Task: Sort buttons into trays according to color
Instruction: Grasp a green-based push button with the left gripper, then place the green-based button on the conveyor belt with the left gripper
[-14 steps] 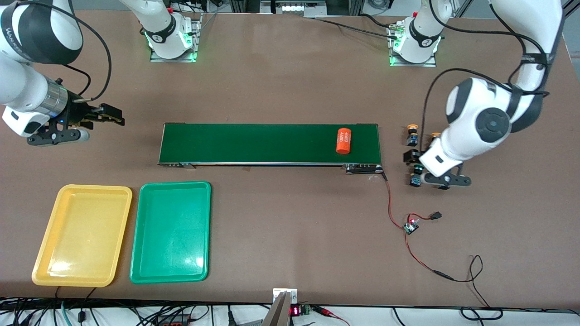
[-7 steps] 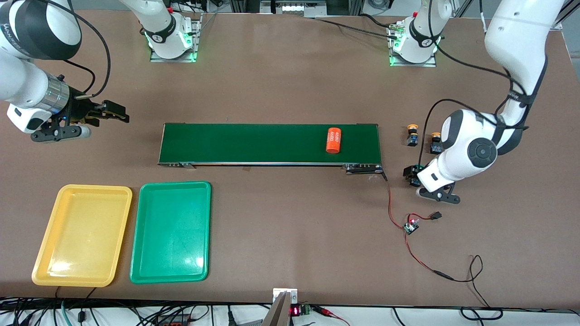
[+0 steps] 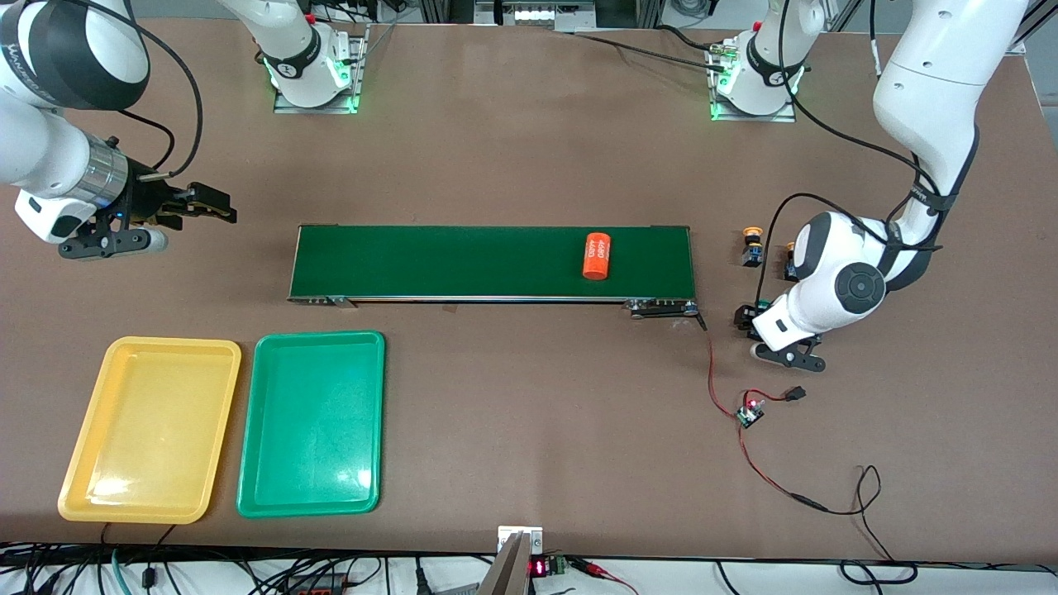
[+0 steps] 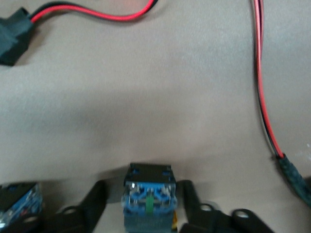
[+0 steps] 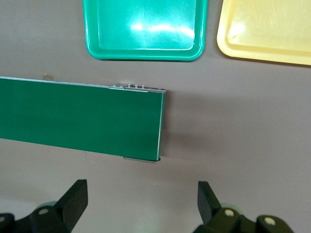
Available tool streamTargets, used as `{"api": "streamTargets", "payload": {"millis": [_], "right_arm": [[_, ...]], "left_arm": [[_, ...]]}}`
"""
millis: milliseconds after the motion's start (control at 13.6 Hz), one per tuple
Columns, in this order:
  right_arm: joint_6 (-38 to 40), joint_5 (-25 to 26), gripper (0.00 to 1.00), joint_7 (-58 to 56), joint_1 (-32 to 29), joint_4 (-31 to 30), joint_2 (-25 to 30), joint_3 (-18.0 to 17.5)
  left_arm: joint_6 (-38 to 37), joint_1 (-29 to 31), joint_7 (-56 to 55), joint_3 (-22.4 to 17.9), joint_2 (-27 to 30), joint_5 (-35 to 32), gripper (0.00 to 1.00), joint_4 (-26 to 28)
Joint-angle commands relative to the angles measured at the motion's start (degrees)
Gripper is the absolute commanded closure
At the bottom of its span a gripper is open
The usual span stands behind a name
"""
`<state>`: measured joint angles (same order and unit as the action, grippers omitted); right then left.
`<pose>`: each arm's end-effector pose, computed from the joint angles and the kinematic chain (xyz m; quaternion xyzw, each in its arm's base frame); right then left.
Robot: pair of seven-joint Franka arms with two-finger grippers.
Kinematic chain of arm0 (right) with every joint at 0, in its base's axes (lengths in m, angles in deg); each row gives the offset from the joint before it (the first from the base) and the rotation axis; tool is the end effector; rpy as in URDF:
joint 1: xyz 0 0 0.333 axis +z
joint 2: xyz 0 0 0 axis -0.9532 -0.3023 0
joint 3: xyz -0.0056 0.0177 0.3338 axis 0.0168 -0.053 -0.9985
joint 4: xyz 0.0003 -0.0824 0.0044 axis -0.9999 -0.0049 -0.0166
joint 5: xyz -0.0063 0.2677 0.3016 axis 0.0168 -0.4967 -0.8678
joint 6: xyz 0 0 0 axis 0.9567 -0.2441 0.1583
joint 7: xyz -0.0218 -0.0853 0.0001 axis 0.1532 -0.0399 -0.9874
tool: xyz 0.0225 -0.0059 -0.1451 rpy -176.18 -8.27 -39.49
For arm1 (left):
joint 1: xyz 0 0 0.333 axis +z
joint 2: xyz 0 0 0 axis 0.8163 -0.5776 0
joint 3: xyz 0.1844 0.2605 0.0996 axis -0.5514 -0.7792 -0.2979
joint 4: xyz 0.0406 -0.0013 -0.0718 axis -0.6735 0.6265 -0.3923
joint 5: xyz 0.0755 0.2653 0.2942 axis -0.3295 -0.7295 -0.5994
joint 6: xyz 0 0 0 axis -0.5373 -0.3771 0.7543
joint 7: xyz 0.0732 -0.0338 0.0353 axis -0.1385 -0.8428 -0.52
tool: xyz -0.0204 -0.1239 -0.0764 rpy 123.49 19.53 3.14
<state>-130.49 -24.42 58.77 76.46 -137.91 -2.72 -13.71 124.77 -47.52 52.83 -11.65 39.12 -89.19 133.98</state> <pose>0.5435 0.0209 0.4482 -0.9942 -0.0396 0.0719 0.0690 0.6124 -0.0550 0.1369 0.9923 -0.1100 -0.0555 0.0109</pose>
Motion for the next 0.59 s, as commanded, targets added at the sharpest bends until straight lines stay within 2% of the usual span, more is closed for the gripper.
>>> {"api": "streamTargets", "payload": {"millis": [0, 220, 293, 513], "right_arm": [[0.7, -0.9, 0.00, 0.6, -0.2, -0.9, 1.0, 0.0], [0.7, -0.9, 0.00, 0.6, -0.2, -0.9, 1.0, 0.0], [0.8, -0.9, 0.00, 0.6, -0.2, -0.9, 1.0, 0.0], [0.9, -0.9, 0.00, 0.6, -0.3, -0.9, 1.0, 0.0]], "left_arm": [[-4.7, -0.3, 0.0, 0.2, 4.4, -0.8, 0.92, 0.3], [-16.5, -0.5, -3.7, 2.9, 5.1, 3.7, 0.92, -6.3], [-20.2, -0.6, -6.4, 5.6, 5.4, 4.0, 0.92, -8.4], [-23.4, -1.0, -18.3, 12.4, 6.3, 4.1, 0.92, -8.7]]}}
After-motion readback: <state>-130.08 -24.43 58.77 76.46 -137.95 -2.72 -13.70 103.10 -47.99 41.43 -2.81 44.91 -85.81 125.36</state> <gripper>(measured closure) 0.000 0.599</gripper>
